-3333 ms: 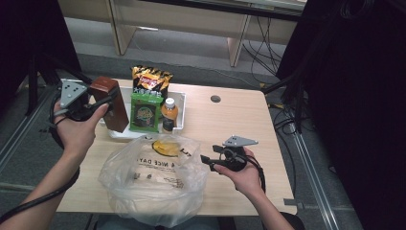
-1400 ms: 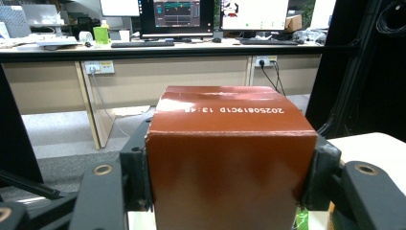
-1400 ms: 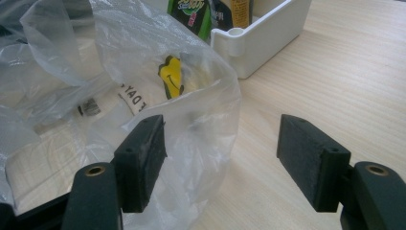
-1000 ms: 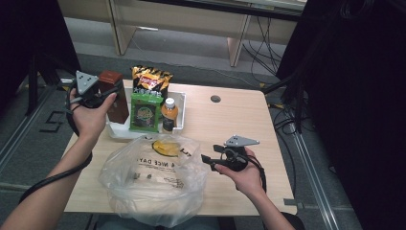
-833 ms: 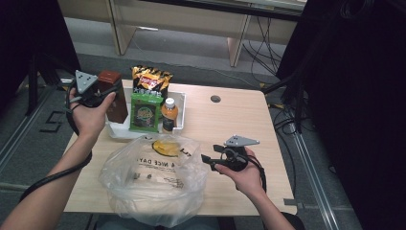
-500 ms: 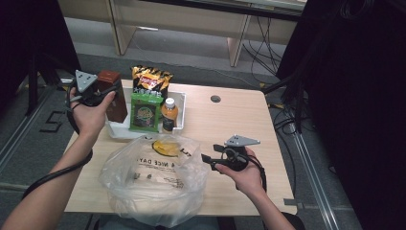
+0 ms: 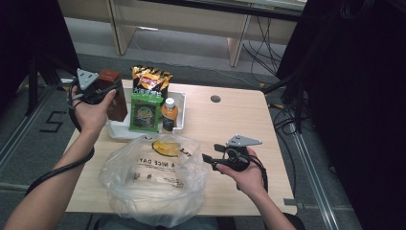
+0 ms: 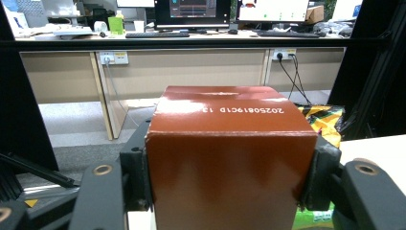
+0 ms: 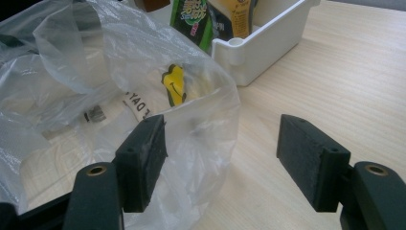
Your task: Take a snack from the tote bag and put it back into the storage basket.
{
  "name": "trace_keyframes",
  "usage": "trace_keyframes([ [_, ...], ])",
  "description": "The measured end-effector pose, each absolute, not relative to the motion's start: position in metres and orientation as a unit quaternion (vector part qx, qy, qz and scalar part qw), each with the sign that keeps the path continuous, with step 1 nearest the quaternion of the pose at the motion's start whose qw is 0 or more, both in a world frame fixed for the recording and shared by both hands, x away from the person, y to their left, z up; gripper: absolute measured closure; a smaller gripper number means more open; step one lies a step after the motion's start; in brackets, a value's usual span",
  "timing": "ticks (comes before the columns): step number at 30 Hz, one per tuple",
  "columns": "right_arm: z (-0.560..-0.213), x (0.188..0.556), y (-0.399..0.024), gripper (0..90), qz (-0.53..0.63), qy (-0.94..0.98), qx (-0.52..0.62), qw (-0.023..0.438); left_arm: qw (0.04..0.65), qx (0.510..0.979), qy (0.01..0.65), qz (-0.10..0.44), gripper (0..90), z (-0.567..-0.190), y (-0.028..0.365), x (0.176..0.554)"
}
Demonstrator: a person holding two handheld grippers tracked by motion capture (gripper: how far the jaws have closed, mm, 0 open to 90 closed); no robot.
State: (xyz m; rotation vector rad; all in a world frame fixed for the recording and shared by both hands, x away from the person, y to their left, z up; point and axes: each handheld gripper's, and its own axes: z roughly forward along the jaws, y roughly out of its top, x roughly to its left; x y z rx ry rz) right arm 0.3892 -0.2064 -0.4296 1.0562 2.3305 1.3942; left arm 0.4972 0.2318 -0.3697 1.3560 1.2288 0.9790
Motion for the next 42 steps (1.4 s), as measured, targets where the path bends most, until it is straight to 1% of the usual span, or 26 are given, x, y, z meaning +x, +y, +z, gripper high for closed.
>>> trace_keyframes([
  [2,-0.430,0.389,-0.205,35.0,0.479,0.791,0.362,0.117,0.508,0.563,0.510,0.406,37.1,-0.370,0.232,0.498],
  [3,-0.428,0.388,-0.205,35.0,0.475,0.793,0.365,0.109,0.507,0.564,0.511,0.405,37.1,-0.370,0.232,0.498],
  [5,-0.428,0.388,-0.203,35.0,0.476,0.792,0.367,0.108,0.508,0.563,0.511,0.405,37.1,-0.371,0.232,0.498],
  [7,-0.430,0.389,-0.203,34.9,0.483,0.789,0.360,0.120,0.507,0.563,0.512,0.405,37.1,-0.372,0.233,0.499],
  [8,-0.429,0.388,-0.203,34.9,0.476,0.793,0.364,0.112,0.506,0.563,0.512,0.406,37.1,-0.372,0.234,0.499],
  [9,-0.430,0.389,-0.203,34.9,0.477,0.795,0.356,0.116,0.506,0.562,0.513,0.405,37.1,-0.372,0.234,0.499],
  [10,-0.428,0.387,-0.203,34.9,0.472,0.794,0.368,0.106,0.506,0.562,0.514,0.404,37.1,-0.374,0.234,0.500],
  [12,-0.430,0.390,-0.203,34.9,0.480,0.792,0.357,0.120,0.504,0.565,0.514,0.404,37.1,-0.376,0.234,0.501],
  [14,-0.431,0.389,-0.202,35.0,0.484,0.789,0.361,0.111,0.501,0.566,0.516,0.402,37.1,-0.378,0.234,0.502],
  [19,-0.429,0.388,-0.202,35.0,0.484,0.786,0.367,0.115,0.498,0.567,0.521,0.399,37.0,-0.387,0.235,0.505],
  [20,-0.430,0.389,-0.203,35.0,0.483,0.790,0.358,0.123,0.496,0.568,0.522,0.399,37.1,-0.388,0.235,0.505],
  [25,-0.429,0.388,-0.202,35.0,0.481,0.789,0.363,0.116,0.490,0.571,0.526,0.396,37.0,-0.395,0.236,0.507],
  [30,-0.430,0.389,-0.203,34.9,0.480,0.792,0.354,0.128,0.484,0.576,0.528,0.394,37.0,-0.401,0.236,0.508],
  [31,-0.430,0.389,-0.203,34.9,0.481,0.792,0.354,0.127,0.484,0.576,0.529,0.393,37.0,-0.402,0.236,0.507],
  [32,-0.429,0.387,-0.202,34.9,0.481,0.788,0.366,0.113,0.483,0.577,0.529,0.393,36.9,-0.403,0.236,0.507],
  [34,-0.428,0.387,-0.202,34.8,0.476,0.792,0.367,0.109,0.483,0.577,0.530,0.392,36.9,-0.404,0.236,0.507],
  [42,-0.428,0.388,-0.203,34.9,0.474,0.797,0.356,0.115,0.476,0.583,0.534,0.386,36.8,-0.411,0.233,0.508],
])
